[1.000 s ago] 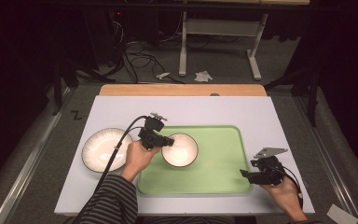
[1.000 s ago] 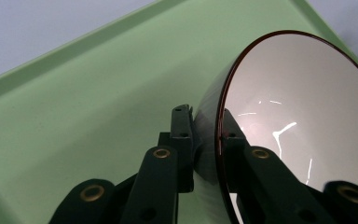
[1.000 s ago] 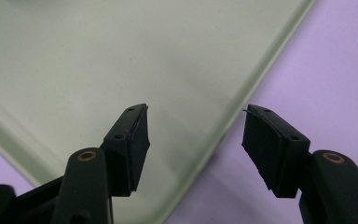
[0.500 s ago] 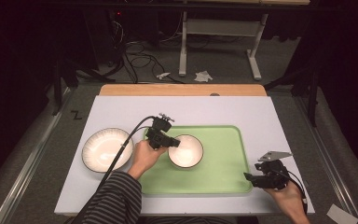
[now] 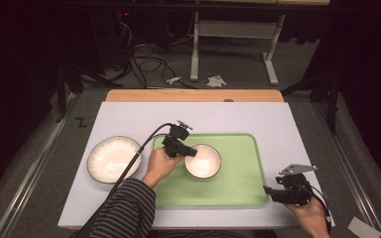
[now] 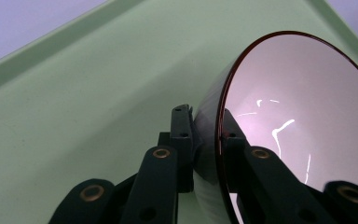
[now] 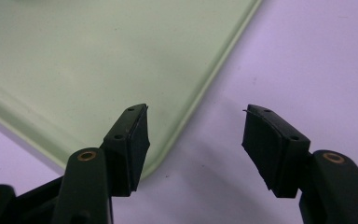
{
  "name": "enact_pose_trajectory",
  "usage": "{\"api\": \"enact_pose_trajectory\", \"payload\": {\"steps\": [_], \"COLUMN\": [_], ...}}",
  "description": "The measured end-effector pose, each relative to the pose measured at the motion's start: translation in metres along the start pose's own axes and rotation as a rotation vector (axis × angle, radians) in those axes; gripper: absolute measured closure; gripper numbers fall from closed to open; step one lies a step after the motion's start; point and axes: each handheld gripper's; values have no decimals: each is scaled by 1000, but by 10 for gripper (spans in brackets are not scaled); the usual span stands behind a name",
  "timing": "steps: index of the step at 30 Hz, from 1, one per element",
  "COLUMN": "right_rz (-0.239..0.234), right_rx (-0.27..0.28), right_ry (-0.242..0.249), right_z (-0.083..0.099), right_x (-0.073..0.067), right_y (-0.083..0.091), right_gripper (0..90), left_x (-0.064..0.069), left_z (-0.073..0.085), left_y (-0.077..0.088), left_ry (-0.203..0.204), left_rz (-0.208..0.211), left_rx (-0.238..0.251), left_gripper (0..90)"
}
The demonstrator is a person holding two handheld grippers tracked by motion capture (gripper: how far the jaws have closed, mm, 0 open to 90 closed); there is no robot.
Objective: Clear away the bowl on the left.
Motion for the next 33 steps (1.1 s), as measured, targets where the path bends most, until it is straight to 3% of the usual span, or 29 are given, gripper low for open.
{"api": "enact_pose_trajectory", "payload": {"steps": [13, 24, 33], "right_rz": [3, -9, -13], "right_rx": [-3, -11, -4], "right_ry": [-11, -2, 3], "right_z": [3, 2, 2], "right_x": [1, 2, 1], "right_y": [2, -1, 0], "right_gripper": [416, 414, 414], "left_x": [-3, -5, -3], "left_z": [3, 6, 3], "left_y": [-10, -12, -6], "left_ry": [21, 9, -3], "left_rz": [-11, -16, -16], "left_rx": [6, 6, 46], "left_gripper": [803, 800, 645]}}
Point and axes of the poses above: each handheld gripper's, and its own axes: y roughly backward along the jaws, z roughly out of its underside, x roughly to its right, and after that the axes turned 14 degrees about x, right-handed
